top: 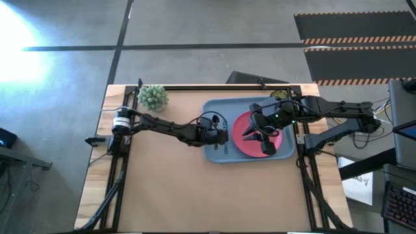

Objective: Pick and place plate/cup/fork/spoon on tray
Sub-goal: Put the black spoon on the left of the iridescent fork

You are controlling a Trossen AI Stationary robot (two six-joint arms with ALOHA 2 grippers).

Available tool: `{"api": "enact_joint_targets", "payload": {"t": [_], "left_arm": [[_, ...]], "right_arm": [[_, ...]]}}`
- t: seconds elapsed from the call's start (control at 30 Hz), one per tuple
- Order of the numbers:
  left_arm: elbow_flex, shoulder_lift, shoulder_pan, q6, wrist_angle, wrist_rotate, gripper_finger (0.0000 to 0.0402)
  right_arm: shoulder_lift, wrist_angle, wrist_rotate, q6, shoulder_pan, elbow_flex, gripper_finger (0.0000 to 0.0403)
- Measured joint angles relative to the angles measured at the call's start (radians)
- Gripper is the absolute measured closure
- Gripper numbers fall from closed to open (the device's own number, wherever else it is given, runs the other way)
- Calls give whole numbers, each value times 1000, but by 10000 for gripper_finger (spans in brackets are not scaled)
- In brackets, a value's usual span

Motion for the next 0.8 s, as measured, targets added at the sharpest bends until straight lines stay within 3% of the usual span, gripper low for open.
{"api": "enact_joint_targets", "payload": {"t": [0.43,0.8], "left_arm": [[50,92,-1,4,9,63,401],[53,95,2,31,5,64,396]], "right_arm": [[0,6,0,10,0,0,335],[0,5,0,15,0,0,335]]}}
